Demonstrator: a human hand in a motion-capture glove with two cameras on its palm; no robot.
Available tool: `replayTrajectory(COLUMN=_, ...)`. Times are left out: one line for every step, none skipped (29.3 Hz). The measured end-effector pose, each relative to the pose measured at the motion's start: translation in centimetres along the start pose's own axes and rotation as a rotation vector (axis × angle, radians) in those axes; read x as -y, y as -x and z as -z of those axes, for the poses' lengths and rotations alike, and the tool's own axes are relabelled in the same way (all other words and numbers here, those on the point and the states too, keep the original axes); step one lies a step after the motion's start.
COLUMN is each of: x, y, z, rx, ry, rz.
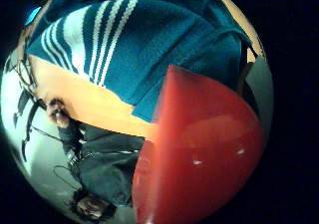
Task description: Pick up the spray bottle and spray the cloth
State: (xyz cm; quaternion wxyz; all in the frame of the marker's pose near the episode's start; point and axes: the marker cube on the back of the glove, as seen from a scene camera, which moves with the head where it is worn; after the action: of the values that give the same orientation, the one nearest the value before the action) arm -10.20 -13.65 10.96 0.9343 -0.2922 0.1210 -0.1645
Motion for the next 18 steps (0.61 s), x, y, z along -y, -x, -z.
replayTrajectory(x=0.1, y=0.2, z=-0.2, rx=-0.004, ry=0.001, rz=0.002)
replayTrajectory(x=0.1, y=0.3, z=-0.3, rx=-0.007, ry=0.000, rz=0.006)
replayTrajectory(x=0.1, y=0.4, z=-0.4, rx=-0.007, ry=-0.002, rz=0.011)
replayTrajectory(x=0.1, y=0.5, z=-0.3, rx=-0.006, ry=-0.003, rz=0.015)
replayTrajectory(x=-0.1, y=0.5, z=-0.2, rx=0.000, ry=-0.006, rz=0.020)
replayTrajectory(x=-0.3, y=0.6, z=0.0, rx=0.011, ry=-0.010, rz=0.025)
replayTrajectory(x=-0.5, y=0.5, z=0.3, rx=0.029, ry=-0.017, rz=0.032)
replayTrajectory(x=-0.8, y=0.5, z=0.7, rx=0.055, ry=-0.029, rz=0.041)
replayTrajectory(x=-1.1, y=0.5, z=1.4, rx=0.088, ry=-0.046, rz=0.055)
replayTrajectory(x=-1.5, y=0.5, z=2.1, rx=0.129, ry=-0.067, rz=0.073)
replayTrajectory(x=-1.9, y=0.5, z=3.0, rx=0.176, ry=-0.091, rz=0.095)
replayTrajectory(x=-2.4, y=0.5, z=4.1, rx=0.223, ry=-0.116, rz=0.117)
replayTrajectory(x=-2.7, y=0.6, z=5.1, rx=0.268, ry=-0.141, rz=0.138)
replayTrajectory(x=-3.1, y=0.5, z=6.1, rx=0.307, ry=-0.166, rz=0.157)
replayTrajectory(x=-3.4, y=0.5, z=7.2, rx=0.341, ry=-0.192, rz=0.173)
replayTrajectory(x=-3.6, y=0.4, z=8.1, rx=0.371, ry=-0.219, rz=0.185)
replayTrajectory(x=-3.8, y=0.3, z=9.0, rx=0.397, ry=-0.248, rz=0.195)
replayTrajectory(x=-3.9, y=0.1, z=9.8, rx=0.419, ry=-0.277, rz=0.203)
